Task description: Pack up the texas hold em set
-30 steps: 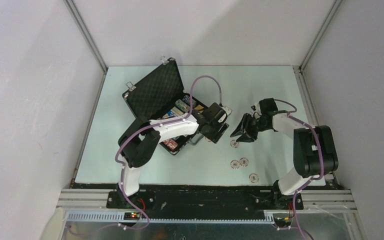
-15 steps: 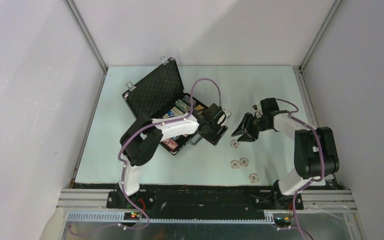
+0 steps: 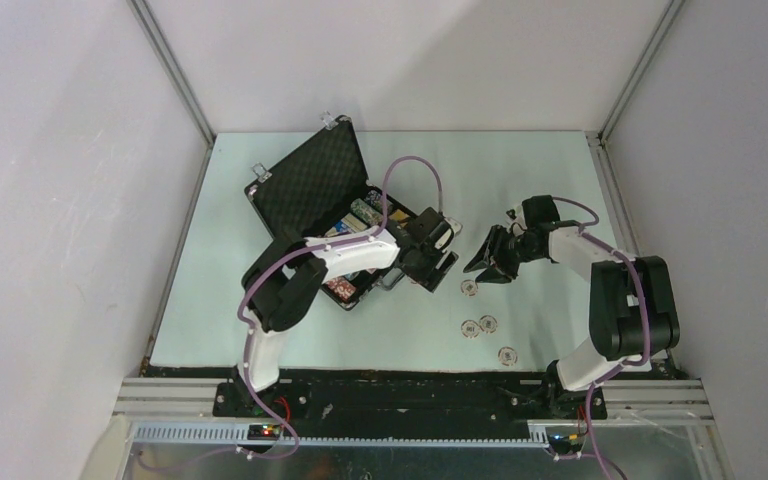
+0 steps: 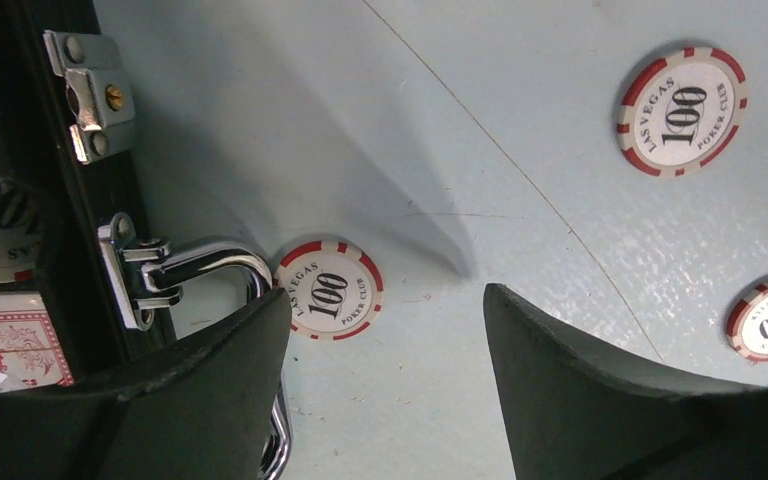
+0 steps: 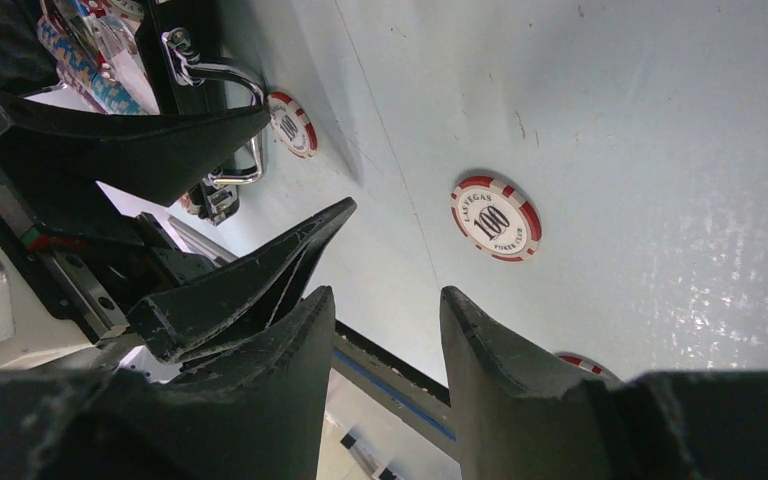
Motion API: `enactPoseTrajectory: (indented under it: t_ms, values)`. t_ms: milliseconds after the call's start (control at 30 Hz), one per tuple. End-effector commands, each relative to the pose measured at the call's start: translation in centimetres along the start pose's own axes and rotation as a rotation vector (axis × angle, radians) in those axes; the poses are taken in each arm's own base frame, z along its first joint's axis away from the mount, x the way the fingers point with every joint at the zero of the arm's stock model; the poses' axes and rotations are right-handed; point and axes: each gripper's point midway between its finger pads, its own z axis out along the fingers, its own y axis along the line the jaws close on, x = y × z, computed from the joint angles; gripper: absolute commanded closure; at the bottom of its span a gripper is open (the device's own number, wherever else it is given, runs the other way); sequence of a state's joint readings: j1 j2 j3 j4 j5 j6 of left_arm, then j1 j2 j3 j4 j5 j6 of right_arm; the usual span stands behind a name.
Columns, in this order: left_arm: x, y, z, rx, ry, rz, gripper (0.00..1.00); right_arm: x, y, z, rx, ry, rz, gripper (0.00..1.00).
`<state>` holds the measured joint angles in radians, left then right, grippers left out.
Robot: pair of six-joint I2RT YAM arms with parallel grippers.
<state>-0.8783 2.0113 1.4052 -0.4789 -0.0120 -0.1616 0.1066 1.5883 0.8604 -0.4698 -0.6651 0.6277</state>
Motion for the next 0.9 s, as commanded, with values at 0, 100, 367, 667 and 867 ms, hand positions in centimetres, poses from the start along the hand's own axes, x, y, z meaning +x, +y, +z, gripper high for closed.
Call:
enactPoseTrajectory:
  t_ms: [0,100,367,667,867]
  values:
    - [1.5,1.6,1.1,-0.087,0.073,-0.029,0.2,-0.3,0.5,-0.7,-0.013,-0.027,-0.018,0.54]
    - [1.8,1.7,1.2,-0.093,0.07,-0.035,0.2,-0.3,0.6,-0.8,-0.016,-0.03,-0.018,0.54]
    - [2.7,-2.5,1.0,0.156,0.123,0.005,0.31,-0.4,0.7,-1.0,-0.018,-0.036,-0.016,0.54]
    - [5.5,-6.9,-1.5,0.381,0.216,0.109,0.34,-0.5,0.6,-1.1,-0.015,-0.041,-0.012,0.54]
    - [5.9,-7.2,-1.7,0.393,0.247,0.134,0.36,-0.6,0.7,-1.2,-0.017,-0.045,-0.01,0.54]
